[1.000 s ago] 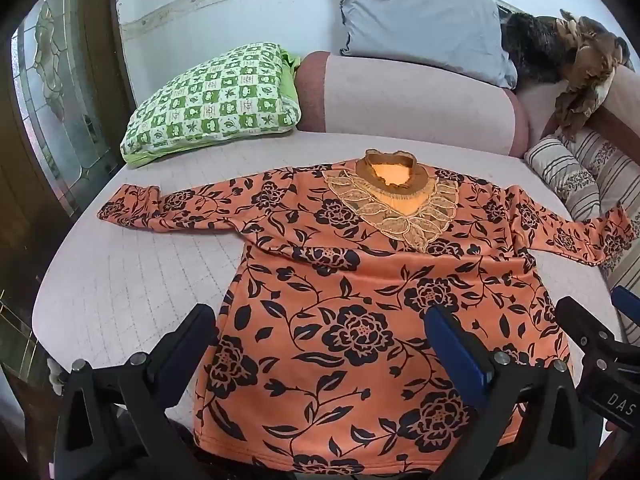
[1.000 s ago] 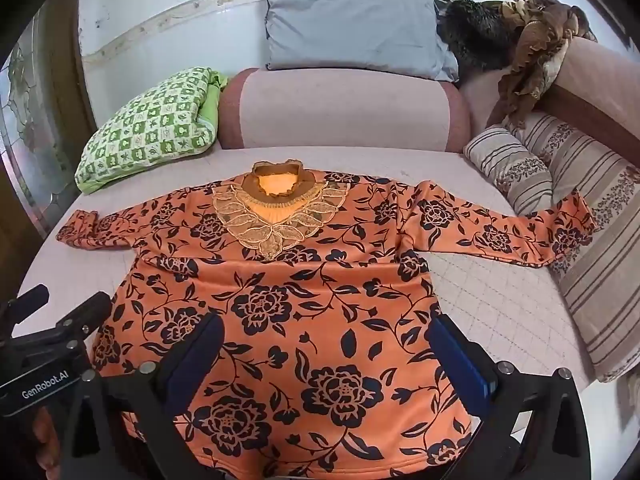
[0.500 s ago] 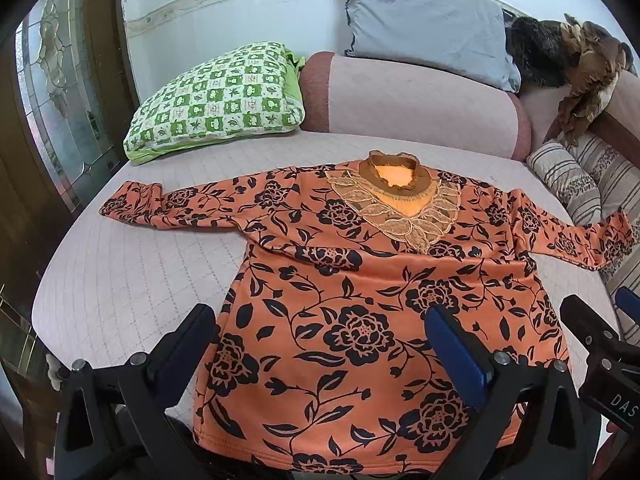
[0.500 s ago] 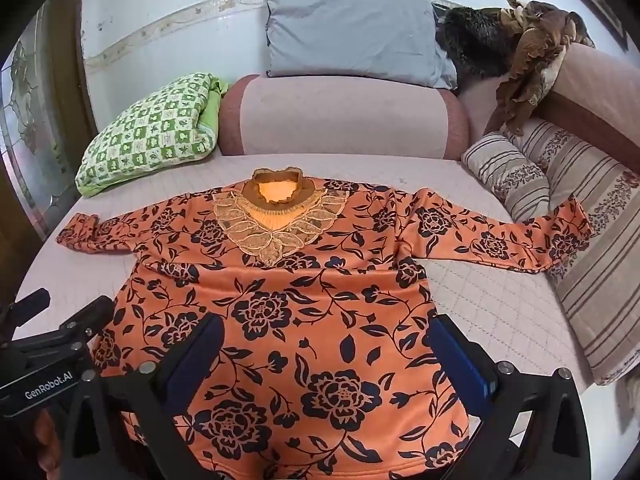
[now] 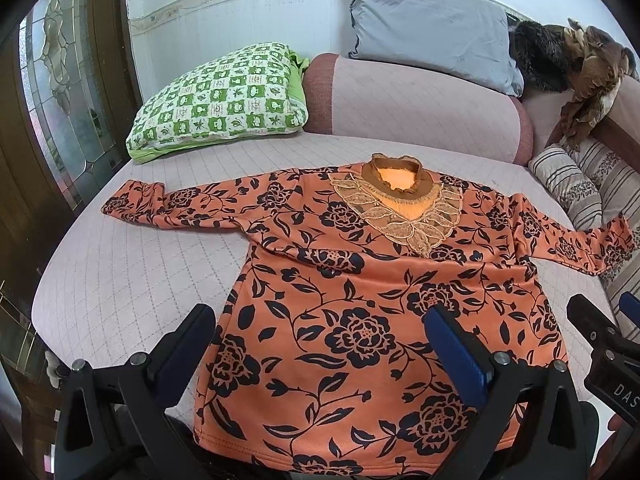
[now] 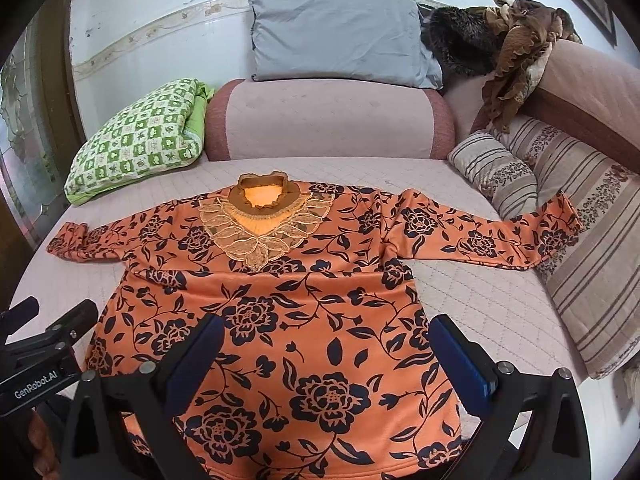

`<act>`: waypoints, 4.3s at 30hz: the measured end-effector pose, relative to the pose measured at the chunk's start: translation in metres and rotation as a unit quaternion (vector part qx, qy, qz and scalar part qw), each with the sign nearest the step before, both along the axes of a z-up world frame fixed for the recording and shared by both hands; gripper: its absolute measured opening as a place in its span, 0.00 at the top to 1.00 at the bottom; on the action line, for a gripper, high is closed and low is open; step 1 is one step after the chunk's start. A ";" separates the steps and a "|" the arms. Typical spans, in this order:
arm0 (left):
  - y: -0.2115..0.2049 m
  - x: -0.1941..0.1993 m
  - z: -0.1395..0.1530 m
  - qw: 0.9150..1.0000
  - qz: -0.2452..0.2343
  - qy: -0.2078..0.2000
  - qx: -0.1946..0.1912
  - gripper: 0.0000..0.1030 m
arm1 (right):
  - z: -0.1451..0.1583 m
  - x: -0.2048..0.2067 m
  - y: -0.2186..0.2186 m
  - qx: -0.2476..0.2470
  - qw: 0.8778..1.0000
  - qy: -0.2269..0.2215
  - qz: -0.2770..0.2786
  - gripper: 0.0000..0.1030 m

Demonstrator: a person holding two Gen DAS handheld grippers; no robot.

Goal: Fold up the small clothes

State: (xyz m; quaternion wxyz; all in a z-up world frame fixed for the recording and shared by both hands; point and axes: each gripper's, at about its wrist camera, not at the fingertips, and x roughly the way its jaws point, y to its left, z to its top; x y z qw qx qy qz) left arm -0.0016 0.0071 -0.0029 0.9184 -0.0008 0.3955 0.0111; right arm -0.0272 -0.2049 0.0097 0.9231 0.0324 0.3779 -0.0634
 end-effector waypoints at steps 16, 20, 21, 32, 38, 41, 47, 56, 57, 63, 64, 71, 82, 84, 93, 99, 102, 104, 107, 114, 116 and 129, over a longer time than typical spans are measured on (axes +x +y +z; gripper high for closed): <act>-0.001 0.000 0.001 1.000 0.002 -0.001 0.002 0.00 | 0.001 0.000 0.000 -0.002 1.000 -0.003 -0.002 0.00; 0.000 0.000 0.002 1.000 0.004 -0.003 -0.001 0.00 | 0.002 0.001 0.001 -0.006 1.000 -0.003 -0.002 0.00; 0.000 0.000 0.002 1.000 0.004 -0.003 0.000 0.00 | 0.003 0.001 0.001 -0.006 1.000 -0.004 -0.002 0.00; 0.001 0.000 0.006 1.000 0.004 -0.005 0.002 0.00 | 0.004 0.002 0.001 -0.005 1.000 -0.008 -0.003 0.00; 0.000 0.001 0.005 1.000 0.005 -0.004 0.001 0.00 | 0.006 0.001 0.000 -0.008 1.000 -0.012 -0.004 0.00; 0.000 0.001 0.006 1.000 0.004 -0.004 0.001 0.00 | 0.006 0.001 0.000 -0.006 1.000 -0.011 -0.004 0.00; 0.000 0.001 0.006 1.000 0.005 -0.005 0.001 0.00 | 0.007 0.001 0.000 -0.006 1.000 -0.012 -0.004 0.00; -0.001 0.001 0.005 1.000 -0.020 0.002 -0.009 0.00 | 0.007 0.000 -0.001 -0.002 1.000 -0.011 -0.005 0.00; -0.001 0.001 0.005 1.000 -0.020 0.002 -0.010 0.00 | 0.008 0.000 -0.001 -0.002 1.000 -0.011 -0.005 0.00; -0.001 0.001 0.004 1.000 -0.021 0.002 -0.009 0.00 | 0.007 0.001 -0.004 0.004 1.000 -0.010 -0.002 0.00; -0.001 0.001 0.004 1.000 -0.022 0.002 -0.009 0.00 | 0.006 0.001 -0.005 0.009 1.000 -0.011 0.000 0.00; 0.013 0.018 -0.025 0.998 -0.025 0.034 -0.046 0.00 | -0.026 0.001 -0.087 0.183 0.983 -0.006 -0.014 0.00; 0.019 0.058 -0.088 0.994 -0.009 0.099 -0.036 0.00 | -0.032 0.053 -0.335 0.039 0.952 -0.028 -0.303 0.17; 0.018 0.063 -0.094 0.994 -0.010 0.101 -0.037 0.00 | -0.034 0.085 -0.354 -0.036 0.948 0.003 -0.318 0.18; 0.028 0.077 -0.105 0.995 -0.004 0.098 -0.033 0.00 | -0.069 0.162 -0.405 -0.099 0.924 0.115 -0.350 0.93; 0.061 0.076 -0.102 0.996 0.025 0.067 -0.055 0.00 | 0.026 0.186 -0.318 0.004 0.977 0.017 -0.210 0.93; 0.079 0.072 -0.098 0.996 0.045 0.046 -0.060 0.00 | 0.083 0.204 -0.236 0.070 0.990 -0.038 -0.115 0.93; 0.094 0.066 -0.094 0.996 0.055 0.034 -0.061 0.00 | 0.106 0.213 -0.179 0.116 0.990 -0.063 -0.060 0.93; 0.112 0.058 -0.092 0.996 0.065 0.024 -0.053 0.00 | 0.128 0.227 -0.082 0.169 0.981 -0.094 0.026 0.93; 0.153 0.054 -0.097 0.994 0.093 0.027 -0.047 0.00 | 0.030 0.267 0.080 0.233 0.963 -0.017 0.137 0.56; 0.155 0.058 -0.097 0.994 0.093 0.031 -0.051 0.00 | -0.020 0.274 0.090 0.222 0.963 0.041 0.145 0.20; 0.037 0.186 -0.067 0.992 -0.036 0.036 -0.113 0.00 | -0.107 0.193 -0.161 0.460 0.885 0.068 -0.018 0.20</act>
